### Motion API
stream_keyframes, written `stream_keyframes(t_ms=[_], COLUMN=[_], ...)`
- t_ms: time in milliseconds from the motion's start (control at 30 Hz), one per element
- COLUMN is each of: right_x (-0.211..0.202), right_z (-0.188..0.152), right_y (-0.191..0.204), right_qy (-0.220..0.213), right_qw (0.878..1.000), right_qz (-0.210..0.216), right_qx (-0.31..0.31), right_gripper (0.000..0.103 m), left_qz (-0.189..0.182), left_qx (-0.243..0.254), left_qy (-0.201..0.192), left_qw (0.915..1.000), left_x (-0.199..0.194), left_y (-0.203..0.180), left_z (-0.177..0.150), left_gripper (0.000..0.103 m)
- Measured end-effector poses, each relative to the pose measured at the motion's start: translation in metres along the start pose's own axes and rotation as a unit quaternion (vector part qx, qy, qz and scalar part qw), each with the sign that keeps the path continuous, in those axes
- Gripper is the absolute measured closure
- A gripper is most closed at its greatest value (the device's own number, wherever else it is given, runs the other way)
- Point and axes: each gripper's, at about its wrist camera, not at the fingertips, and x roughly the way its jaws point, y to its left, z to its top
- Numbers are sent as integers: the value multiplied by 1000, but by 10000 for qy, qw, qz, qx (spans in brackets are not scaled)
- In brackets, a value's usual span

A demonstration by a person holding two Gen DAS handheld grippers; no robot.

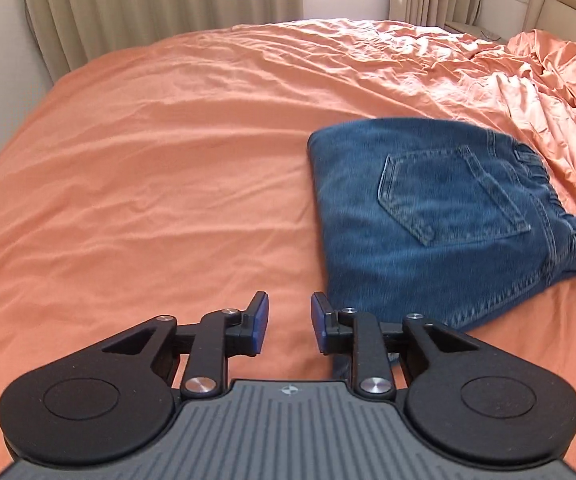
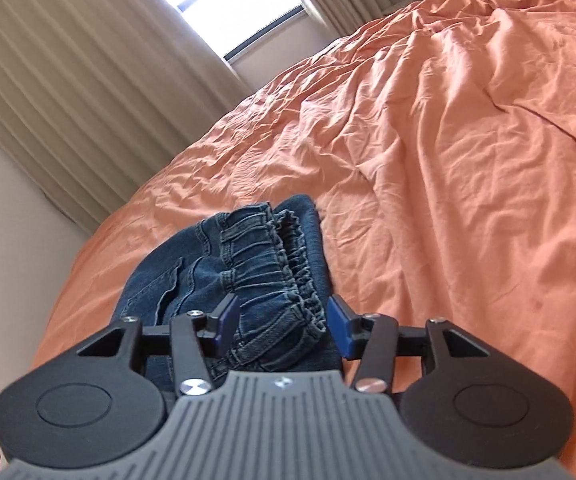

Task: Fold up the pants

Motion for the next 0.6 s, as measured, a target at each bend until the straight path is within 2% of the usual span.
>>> stream_keyframes(t_ms=[67,200,267,400,467,600], right_x=[8,25,35,55,65,86], right_z=[10,30,39,49,53,57], right_y=[5,9,8,5,2,-3], right_qy=[255,618,818,1129,1284,1543], right_qw=[9995,9976,9961,9931,9913,9874], right_qz=[34,150,224,218,245,366], right_qx=[-190,-291,-239,-209,-127,-2], right_gripper=[47,43,37,31,25,25], left_qz=[16,-113,-223,-477,-667,-1138], left_qx=[15,-55,-143,-378,-515,-932], left_qy=[-26,-138,-148,-52,12,110], left_qw=[10000,9998,9995,9981,9964,9891], left_x=[6,21,30,52,64,88], left_y=[-1,1,4,10,15,28], left_z=[10,26,33,44,49,53], left_gripper=[66,42,34,31,29,27])
